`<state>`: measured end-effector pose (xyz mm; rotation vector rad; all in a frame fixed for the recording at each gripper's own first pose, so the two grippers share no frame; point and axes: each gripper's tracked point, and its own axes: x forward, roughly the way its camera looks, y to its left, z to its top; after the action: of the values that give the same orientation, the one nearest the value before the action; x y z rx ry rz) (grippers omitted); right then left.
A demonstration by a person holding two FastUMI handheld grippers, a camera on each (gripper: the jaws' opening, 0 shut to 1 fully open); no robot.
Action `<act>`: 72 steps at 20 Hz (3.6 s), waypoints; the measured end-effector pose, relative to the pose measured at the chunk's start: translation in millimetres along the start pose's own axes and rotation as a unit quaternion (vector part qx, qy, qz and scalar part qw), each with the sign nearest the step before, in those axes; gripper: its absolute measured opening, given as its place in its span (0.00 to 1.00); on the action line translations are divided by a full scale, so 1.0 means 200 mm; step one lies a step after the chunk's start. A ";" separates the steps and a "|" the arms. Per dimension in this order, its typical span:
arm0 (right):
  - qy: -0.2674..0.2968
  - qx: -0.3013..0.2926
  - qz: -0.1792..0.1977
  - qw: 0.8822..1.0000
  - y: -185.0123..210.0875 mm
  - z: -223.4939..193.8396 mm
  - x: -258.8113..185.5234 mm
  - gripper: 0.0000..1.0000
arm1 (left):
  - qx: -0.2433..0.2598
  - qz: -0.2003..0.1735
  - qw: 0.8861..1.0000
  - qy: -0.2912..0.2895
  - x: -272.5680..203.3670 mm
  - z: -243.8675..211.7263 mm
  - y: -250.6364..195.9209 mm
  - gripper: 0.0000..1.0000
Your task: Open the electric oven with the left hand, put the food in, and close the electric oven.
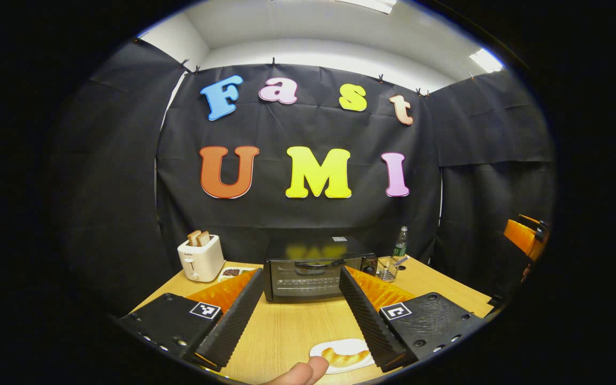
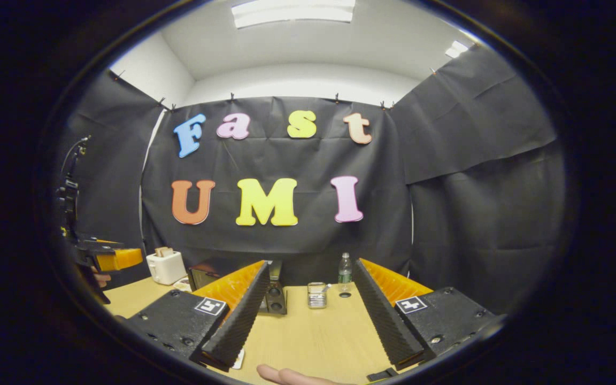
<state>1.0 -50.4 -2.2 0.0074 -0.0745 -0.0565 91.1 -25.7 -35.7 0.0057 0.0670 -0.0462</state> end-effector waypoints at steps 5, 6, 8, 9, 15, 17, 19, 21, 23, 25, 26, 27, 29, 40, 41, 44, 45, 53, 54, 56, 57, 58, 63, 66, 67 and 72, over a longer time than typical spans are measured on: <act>-0.009 0.003 0.017 1.000 -0.04 -0.03 0.07 1.00 | 0.005 -0.015 1.000 0.021 0.37 -0.08 -0.07 0.93; -0.012 0.001 0.018 1.000 -0.06 -0.03 0.08 1.00 | 0.003 -0.009 1.000 0.024 0.45 -0.10 -0.06 0.93; -0.011 -0.007 0.009 1.000 -0.12 -0.08 0.11 1.00 | -0.006 0.002 0.999 0.033 0.62 -0.14 -0.03 0.94; -0.008 -0.008 0.008 1.000 -0.14 -0.10 0.12 1.00 | -0.012 0.002 0.999 0.036 0.71 -0.17 -0.04 0.94; 0.001 -0.009 0.004 1.000 -0.23 -0.19 0.17 1.00 | -0.010 -0.003 0.998 0.064 1.13 -0.32 -0.09 0.93; 0.002 -0.011 0.001 1.000 -0.25 -0.21 0.18 1.00 | -0.009 -0.003 0.998 0.068 1.20 -0.34 -0.12 0.93; 0.006 -0.013 0.003 1.000 -0.27 -0.25 0.20 1.00 | 0.001 0.002 0.997 0.079 1.26 -0.39 -0.12 0.93; 0.013 -0.012 0.001 1.000 -0.29 -0.28 0.21 1.00 | 0.003 0.000 0.995 0.097 1.32 -0.45 -0.14 0.93; 0.025 -0.012 -0.001 1.000 -0.31 -0.32 0.23 1.00 | 0.002 0.000 0.993 0.117 1.35 -0.51 -0.15 0.93; 0.032 -0.011 -0.001 0.999 -0.32 -0.35 0.22 0.99 | 0.014 0.009 0.993 0.119 1.37 -0.52 -0.14 0.96; 0.034 -0.010 -0.003 0.999 -0.33 -0.36 0.21 0.99 | 0.019 0.012 0.992 0.124 1.35 -0.53 -0.14 0.96; 0.036 -0.009 -0.006 0.999 -0.34 -0.36 0.21 0.99 | 0.022 0.013 0.992 0.126 1.34 -0.53 -0.15 0.97; 0.036 -0.003 -0.009 0.999 -0.35 -0.36 0.18 0.99 | 0.012 0.013 0.990 0.137 1.29 -0.54 -0.16 0.96; 0.038 -0.002 0.006 0.999 -0.25 -0.33 -0.03 1.00 | 0.014 0.009 0.989 0.150 0.94 -0.64 -0.21 0.98; 0.039 -0.002 0.006 0.999 -0.25 -0.33 -0.05 1.00 | -0.001 0.006 0.987 0.158 0.90 -0.65 -0.23 0.98; 0.041 -0.003 0.006 0.999 -0.24 -0.35 -0.08 1.00 | -0.001 0.010 0.988 0.153 0.82 -0.72 -0.22 0.99; 0.044 -0.004 0.006 0.999 -0.23 -0.36 -0.09 1.00 | 0.002 0.010 0.988 0.157 0.80 -0.75 -0.22 0.99; 0.076 -0.009 0.007 0.997 -0.18 -0.50 -0.17 1.00 | -0.002 0.015 0.982 0.187 0.62 -1.00 -0.24 0.98; 0.081 -0.008 0.008 0.997 -0.17 -0.52 -0.17 0.99 | -0.001 0.013 0.981 0.195 0.60 -1.03 -0.25 0.99; 0.095 -0.009 0.010 0.995 -0.14 -0.58 -0.17 1.00 | -0.009 0.009 0.975 0.221 0.56 -1.13 -0.25 0.98; 0.103 -0.011 0.014 0.995 -0.12 -0.62 -0.17 1.00 | -0.018 0.006 0.971 0.236 0.54 -1.18 -0.25 0.98; 0.112 -0.014 0.016 0.994 -0.10 -0.65 -0.17 1.00 | -0.028 0.004 0.968 0.249 0.52 -1.22 -0.25 0.98; 0.149 -0.014 0.060 0.987 0.09 -0.84 -0.13 0.97 | -0.064 -0.003 0.970 0.234 0.49 -1.17 -0.20 0.94; 0.177 0.003 0.114 0.977 0.27 -0.99 -0.09 0.97 | -0.078 -0.003 0.974 0.211 0.38 -1.08 -0.12 0.83; 0.192 0.005 0.135 0.972 0.33 -1.06 -0.07 0.97 | -0.077 -0.004 0.977 0.200 0.34 -1.05 -0.09 0.93; 0.256 0.000 0.273 0.927 0.75 -1.33 -0.03 1.00 | -0.053 0.010 0.989 0.138 0.12 -0.88 0.07 0.93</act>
<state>22.9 100.8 -267.2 0.0005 0.4488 0.5035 104.7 -10.6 -212.9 -0.0936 0.3458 -0.0222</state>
